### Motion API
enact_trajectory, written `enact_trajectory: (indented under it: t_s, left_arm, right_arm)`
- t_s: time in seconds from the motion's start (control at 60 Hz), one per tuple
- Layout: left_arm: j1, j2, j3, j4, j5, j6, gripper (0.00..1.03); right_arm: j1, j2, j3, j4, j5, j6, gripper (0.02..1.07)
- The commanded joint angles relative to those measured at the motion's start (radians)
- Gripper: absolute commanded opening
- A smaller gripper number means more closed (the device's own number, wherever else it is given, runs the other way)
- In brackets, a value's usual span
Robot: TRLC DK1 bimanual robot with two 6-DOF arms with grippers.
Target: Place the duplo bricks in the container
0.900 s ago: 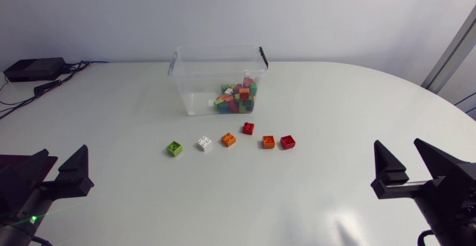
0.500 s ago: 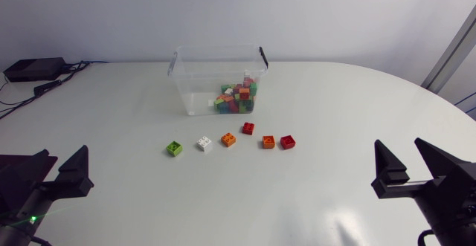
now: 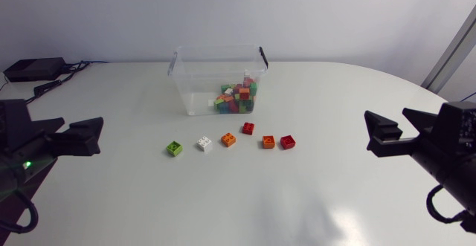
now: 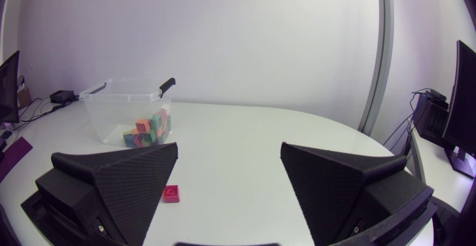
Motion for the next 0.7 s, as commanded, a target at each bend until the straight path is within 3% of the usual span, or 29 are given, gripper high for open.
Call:
enact_trajectory:
  t_s: [0.0, 0.217, 0.3, 0.417, 0.533, 0.683]
  left_arm:
    - [-0.036, 0.136, 0.086, -0.047, 0.004, 0.005, 0.97]
    - [-0.099, 0.465, 0.241, -0.149, 0.003, 0.129, 0.96]
    - [-0.111, 0.587, 0.309, -0.194, 0.004, 0.241, 0.97]
    - [-0.122, 0.771, 0.408, -0.268, 0.008, 0.279, 0.98]
    - [-0.123, 0.906, 0.484, -0.311, 0.086, 0.329, 0.98]
    - [-0.125, 1.048, 0.589, -0.346, 0.116, 0.352, 0.97]
  right_arm:
    - [0.019, 0.086, 0.071, -0.040, 0.009, 0.016, 1.02]
    - [0.075, 0.244, 0.206, -0.194, 0.059, 0.021, 1.02]
    - [0.083, 0.307, 0.267, -0.277, 0.060, -0.007, 1.02]
    - [0.088, 0.404, 0.343, -0.376, 0.036, -0.068, 1.02]
    - [0.089, 0.468, 0.387, -0.439, 0.025, -0.157, 1.02]
    - [0.091, 0.605, 0.456, -0.507, 0.017, -0.226, 1.02]
